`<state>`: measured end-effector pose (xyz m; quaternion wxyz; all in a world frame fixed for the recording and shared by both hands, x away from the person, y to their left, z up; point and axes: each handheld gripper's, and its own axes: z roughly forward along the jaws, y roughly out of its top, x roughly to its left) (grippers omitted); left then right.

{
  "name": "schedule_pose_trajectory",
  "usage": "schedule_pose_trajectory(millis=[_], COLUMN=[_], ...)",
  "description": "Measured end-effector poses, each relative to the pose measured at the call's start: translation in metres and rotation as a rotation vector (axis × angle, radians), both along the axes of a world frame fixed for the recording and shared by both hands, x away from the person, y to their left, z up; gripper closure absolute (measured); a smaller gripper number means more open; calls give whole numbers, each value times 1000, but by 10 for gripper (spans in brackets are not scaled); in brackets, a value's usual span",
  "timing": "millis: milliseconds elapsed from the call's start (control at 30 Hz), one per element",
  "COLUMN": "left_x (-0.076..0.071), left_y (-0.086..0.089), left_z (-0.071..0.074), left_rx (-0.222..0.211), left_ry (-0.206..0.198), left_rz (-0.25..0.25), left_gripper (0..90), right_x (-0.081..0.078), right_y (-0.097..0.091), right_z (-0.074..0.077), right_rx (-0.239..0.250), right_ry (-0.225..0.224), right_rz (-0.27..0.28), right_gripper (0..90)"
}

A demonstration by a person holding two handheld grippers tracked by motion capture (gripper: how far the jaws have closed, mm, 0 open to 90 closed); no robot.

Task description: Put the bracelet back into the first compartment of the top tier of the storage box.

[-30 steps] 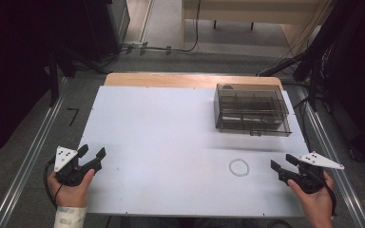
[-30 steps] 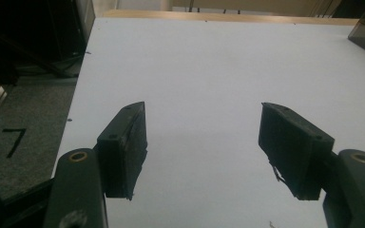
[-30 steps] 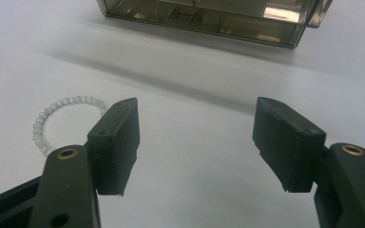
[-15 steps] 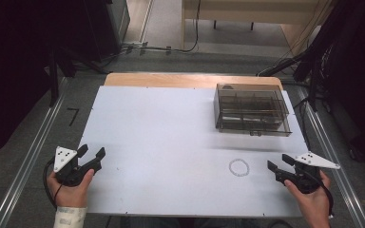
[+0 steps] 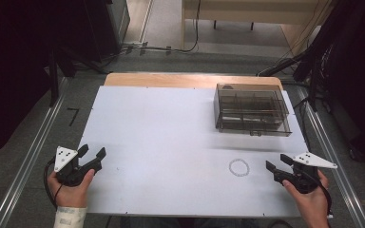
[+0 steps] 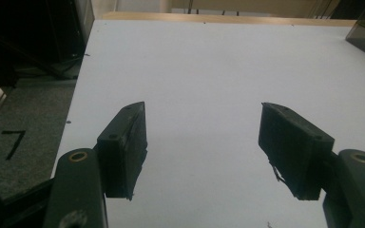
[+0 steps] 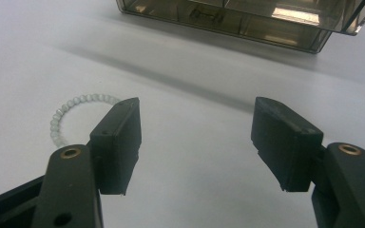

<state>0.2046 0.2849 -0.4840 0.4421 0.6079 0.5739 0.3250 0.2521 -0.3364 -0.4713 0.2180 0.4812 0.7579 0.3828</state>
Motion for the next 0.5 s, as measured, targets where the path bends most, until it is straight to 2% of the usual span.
schedule_pose_trajectory(millis=[500], left_x=[0], left_y=[0], left_z=[0], left_rx=[-2], left_ry=[0], left_rz=[-3], left_gripper=[340], right_x=[0], right_y=[4], right_z=[-1], right_rx=[-11], right_ry=[2], right_rz=[12], right_gripper=[325])
